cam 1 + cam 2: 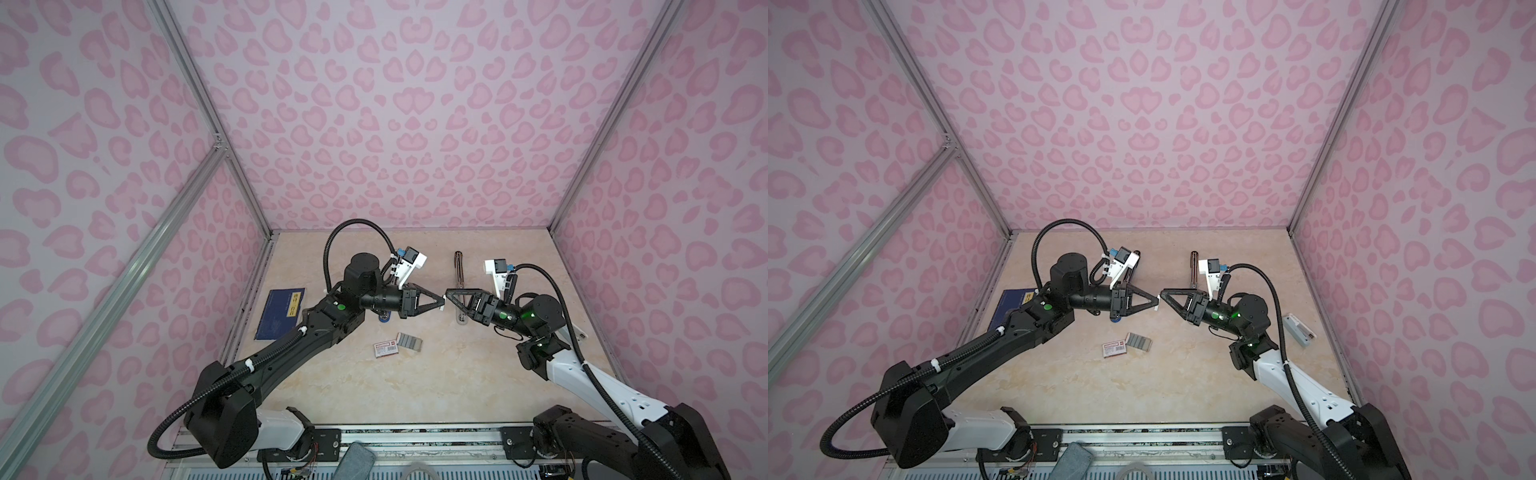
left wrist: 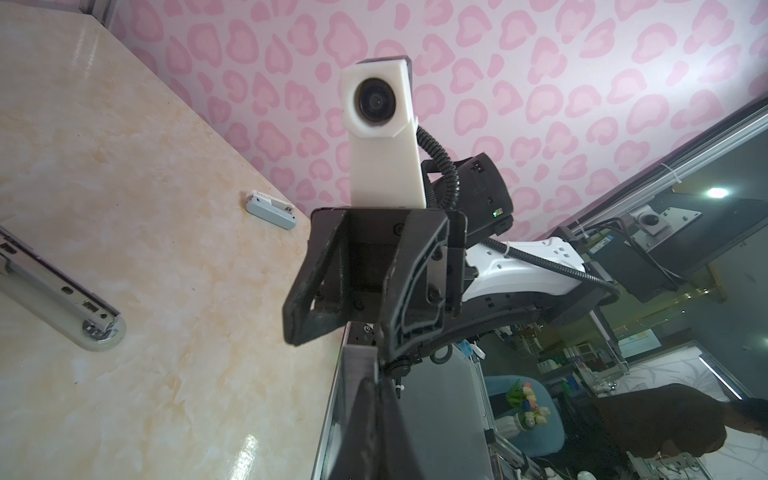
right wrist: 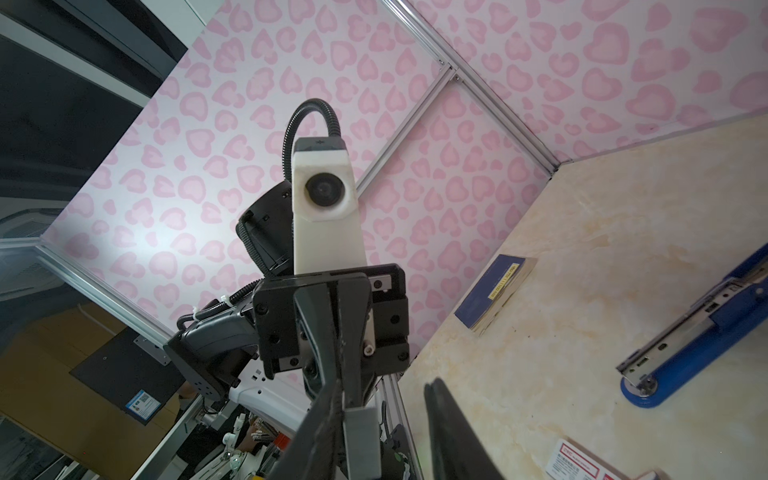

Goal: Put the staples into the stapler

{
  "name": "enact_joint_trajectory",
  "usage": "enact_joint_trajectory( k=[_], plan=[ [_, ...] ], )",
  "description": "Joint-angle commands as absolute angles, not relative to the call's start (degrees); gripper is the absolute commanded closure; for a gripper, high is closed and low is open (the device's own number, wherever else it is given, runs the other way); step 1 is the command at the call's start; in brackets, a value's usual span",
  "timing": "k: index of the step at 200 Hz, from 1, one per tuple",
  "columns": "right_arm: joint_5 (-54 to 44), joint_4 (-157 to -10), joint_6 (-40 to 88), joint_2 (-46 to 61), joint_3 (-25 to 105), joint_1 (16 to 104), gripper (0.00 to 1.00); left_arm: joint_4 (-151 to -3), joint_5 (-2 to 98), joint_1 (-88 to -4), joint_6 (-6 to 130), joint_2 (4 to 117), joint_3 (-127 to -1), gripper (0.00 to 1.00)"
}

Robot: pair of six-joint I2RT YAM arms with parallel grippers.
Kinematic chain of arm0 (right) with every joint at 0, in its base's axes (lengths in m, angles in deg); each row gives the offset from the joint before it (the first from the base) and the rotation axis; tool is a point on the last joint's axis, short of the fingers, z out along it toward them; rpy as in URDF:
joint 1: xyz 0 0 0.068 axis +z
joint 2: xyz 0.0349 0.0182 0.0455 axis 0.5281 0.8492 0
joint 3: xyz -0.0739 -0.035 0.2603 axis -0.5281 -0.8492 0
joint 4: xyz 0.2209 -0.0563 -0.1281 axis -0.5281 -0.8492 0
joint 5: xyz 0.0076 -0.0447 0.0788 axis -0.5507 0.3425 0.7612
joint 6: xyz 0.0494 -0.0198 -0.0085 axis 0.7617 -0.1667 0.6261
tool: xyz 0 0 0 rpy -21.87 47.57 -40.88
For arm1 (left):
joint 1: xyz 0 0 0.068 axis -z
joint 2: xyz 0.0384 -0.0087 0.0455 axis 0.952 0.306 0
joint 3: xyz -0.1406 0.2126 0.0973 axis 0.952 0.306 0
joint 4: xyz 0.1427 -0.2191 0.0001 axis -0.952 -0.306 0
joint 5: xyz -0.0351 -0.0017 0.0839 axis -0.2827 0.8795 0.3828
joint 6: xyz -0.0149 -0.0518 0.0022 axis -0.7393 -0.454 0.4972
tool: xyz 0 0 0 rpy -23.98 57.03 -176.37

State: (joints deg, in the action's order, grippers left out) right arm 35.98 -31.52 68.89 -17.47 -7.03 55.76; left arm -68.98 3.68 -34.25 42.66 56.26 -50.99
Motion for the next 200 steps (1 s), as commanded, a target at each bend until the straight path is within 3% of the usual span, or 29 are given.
enact_joint_trajectory(
  k=[1,127,200],
  plan=[
    [37.40,-24.38,71.84,-16.65,-7.50,55.94,0.64,-65.68,2.77,-34.26,42.35,56.34,-50.83,0.97],
    [39.12,-20.72,73.69,-14.69,-7.72,56.73,0.70,-65.01,2.93,-34.30,42.08,56.40,-50.47,0.97],
    [39.27,-20.13,74.23,-15.13,-8.03,56.40,0.78,-64.27,3.12,-34.30,41.52,56.15,-50.04,0.97]
  ],
)
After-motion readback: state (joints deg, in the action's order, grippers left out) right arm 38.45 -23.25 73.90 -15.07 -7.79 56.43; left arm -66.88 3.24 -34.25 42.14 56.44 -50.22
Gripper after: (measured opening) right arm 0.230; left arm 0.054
